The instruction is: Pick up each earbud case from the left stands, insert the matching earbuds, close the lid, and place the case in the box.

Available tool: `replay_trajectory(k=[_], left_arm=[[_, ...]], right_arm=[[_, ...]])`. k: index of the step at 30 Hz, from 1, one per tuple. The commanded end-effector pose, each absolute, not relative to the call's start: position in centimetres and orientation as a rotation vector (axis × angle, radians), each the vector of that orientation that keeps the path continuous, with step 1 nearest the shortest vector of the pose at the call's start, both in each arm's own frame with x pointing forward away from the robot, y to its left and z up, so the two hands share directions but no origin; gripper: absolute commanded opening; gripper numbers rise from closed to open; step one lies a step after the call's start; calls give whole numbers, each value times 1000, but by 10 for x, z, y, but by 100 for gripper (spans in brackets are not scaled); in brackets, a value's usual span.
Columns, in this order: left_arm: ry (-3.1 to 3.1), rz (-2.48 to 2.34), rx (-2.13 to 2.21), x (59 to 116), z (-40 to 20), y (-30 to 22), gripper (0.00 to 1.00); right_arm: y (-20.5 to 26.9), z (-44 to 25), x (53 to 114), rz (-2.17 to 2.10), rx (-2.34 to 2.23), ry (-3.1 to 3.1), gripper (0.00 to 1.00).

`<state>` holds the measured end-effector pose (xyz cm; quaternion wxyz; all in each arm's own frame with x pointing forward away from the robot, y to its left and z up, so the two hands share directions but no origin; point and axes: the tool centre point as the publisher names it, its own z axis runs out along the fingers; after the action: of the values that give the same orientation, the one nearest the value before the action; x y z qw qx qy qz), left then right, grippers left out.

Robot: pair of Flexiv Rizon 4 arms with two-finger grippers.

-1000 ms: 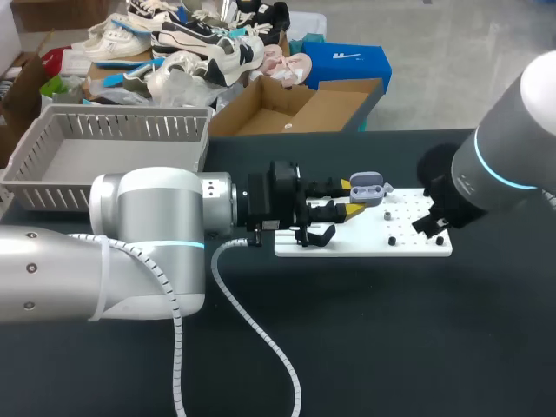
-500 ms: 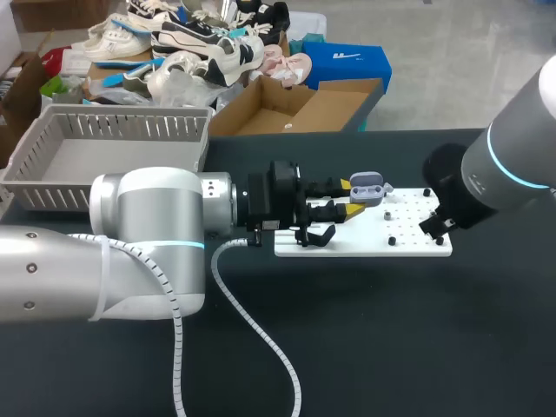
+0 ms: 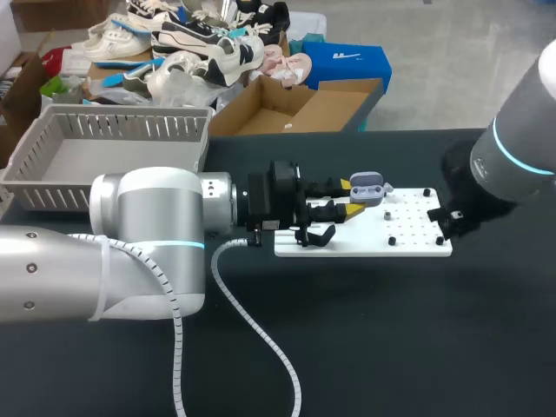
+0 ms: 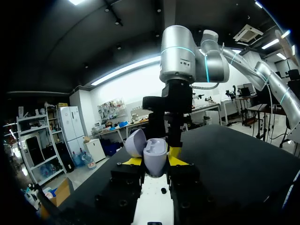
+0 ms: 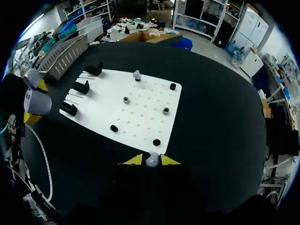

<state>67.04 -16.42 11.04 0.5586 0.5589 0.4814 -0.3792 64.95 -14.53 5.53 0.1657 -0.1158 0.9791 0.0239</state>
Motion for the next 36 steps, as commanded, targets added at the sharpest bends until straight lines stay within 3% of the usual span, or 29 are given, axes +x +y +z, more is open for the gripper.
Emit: replay_trajectory(k=[1, 18, 36], left_arm=[[1134, -891, 1313, 670, 110, -164, 0], [1134, -891, 1313, 670, 110, -164, 0], [1134, -891, 1313, 670, 110, -164, 0]], right_arm=[[-143, 78, 629, 32, 147, 2899, 0], [-82, 143, 569, -50, 1102, 2816, 0], [-14, 207, 618, -303, 1153, 2701, 0]])
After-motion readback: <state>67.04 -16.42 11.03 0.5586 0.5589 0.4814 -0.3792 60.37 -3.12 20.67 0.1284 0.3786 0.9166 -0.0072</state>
